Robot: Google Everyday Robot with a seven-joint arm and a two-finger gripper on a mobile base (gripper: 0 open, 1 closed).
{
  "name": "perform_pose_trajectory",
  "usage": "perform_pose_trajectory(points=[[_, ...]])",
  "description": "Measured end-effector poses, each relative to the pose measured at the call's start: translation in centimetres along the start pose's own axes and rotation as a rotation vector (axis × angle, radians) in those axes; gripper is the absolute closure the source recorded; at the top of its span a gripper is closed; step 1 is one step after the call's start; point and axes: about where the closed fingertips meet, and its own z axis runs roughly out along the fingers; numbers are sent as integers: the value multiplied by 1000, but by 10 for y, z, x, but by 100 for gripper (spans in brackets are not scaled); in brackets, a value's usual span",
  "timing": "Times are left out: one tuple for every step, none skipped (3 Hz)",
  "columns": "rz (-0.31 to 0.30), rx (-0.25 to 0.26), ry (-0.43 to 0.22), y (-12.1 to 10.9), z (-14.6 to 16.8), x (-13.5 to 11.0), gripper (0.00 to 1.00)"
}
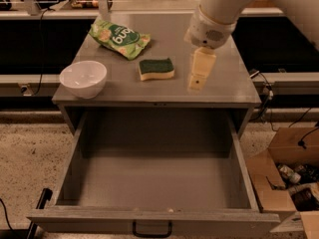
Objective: Place sponge into top drawer
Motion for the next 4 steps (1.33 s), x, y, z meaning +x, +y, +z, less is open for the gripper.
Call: perform_pose_trajectory(points=[[-32, -29, -20, -36, 31, -30, 0], [-11, -54, -43, -63, 64, -38, 0], [-24, -74, -59, -75, 87, -49, 0], [-28, -101, -73, -80, 109, -59, 0]])
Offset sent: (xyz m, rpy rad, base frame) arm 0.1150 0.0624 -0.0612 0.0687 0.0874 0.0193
